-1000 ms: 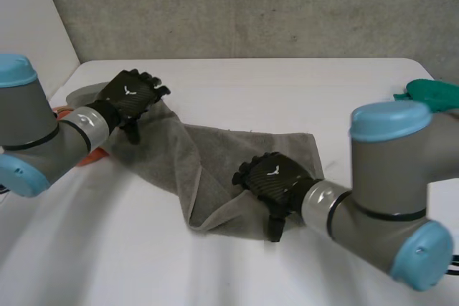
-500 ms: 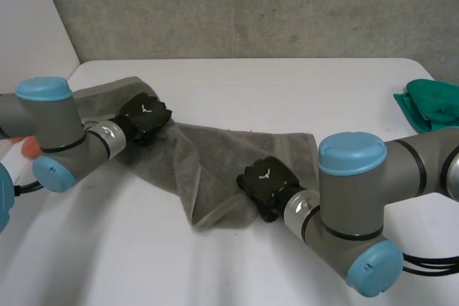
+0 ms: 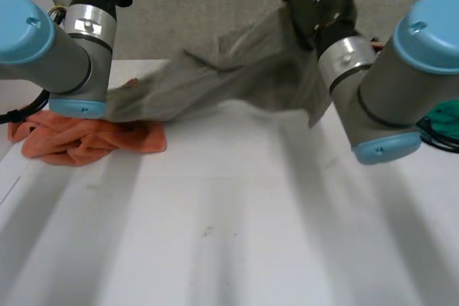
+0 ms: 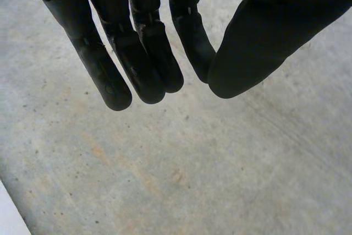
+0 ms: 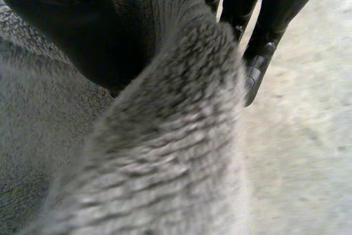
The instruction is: Fold the laundry.
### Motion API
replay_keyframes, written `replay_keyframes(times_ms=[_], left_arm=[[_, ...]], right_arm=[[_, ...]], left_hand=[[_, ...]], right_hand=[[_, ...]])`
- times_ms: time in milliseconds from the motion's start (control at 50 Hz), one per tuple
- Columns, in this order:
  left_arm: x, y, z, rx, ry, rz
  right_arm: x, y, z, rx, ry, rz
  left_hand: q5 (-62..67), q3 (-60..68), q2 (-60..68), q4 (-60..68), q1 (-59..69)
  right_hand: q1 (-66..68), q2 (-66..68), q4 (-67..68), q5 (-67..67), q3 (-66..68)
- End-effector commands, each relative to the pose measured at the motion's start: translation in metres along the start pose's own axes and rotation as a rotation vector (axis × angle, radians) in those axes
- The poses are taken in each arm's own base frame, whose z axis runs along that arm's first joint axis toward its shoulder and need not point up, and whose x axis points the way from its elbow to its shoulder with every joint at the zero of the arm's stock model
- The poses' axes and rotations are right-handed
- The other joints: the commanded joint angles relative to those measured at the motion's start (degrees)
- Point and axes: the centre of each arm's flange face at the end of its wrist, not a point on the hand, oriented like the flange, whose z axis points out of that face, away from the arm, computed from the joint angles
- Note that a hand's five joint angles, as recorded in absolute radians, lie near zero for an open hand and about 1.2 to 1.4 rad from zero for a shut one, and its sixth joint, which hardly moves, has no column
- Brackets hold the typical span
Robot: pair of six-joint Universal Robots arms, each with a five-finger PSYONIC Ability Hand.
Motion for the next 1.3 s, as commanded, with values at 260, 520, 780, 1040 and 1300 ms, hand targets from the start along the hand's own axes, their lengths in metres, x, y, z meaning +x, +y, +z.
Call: replay_keyframes(times_ms=[260, 520, 780, 1040, 1300], left_arm=[[0.055, 0.029, -0.184, -0.48, 0.317, -0.07], [0.07, 0.041, -0.119, -0.335, 0.309, -0.092], [0.141, 0.074, -0.122, -0.23, 0.664, -0.192], [0.194, 0.073, -0.177, -0.31, 0.973, -0.328], [0.153, 0.064, -0.107, -0.292, 0.547, -0.272]], right_arm=[[-0.023, 0.082, -0.116, -0.458, -0.496, -0.026], [0.007, 0.017, -0.123, -0.303, -0.421, -0.098], [0.025, -0.067, -0.145, -0.081, -0.356, -0.079], [0.023, -0.076, -0.155, -0.057, -0.364, -0.079], [0.025, -0.037, -0.127, -0.155, -0.346, -0.082]], left_hand=[[-1.8, -3.6, -3.9, -4.0, -1.5], [-38.7, -40.5, -40.8, -40.9, -38.4], [-42.9, -44.7, -45.0, -45.1, -42.6], [-31.8, -33.7, -33.9, -34.1, -31.6], [13.6, 11.8, 11.5, 11.3, 13.9]], right_hand=[[25.5, 13.0, 11.8, 14.9, 12.6], [25.5, 13.0, 11.8, 14.9, 12.6], [25.5, 13.0, 11.8, 14.9, 12.6], [25.5, 13.0, 11.8, 14.9, 12.6], [25.5, 13.0, 11.8, 14.9, 12.6]])
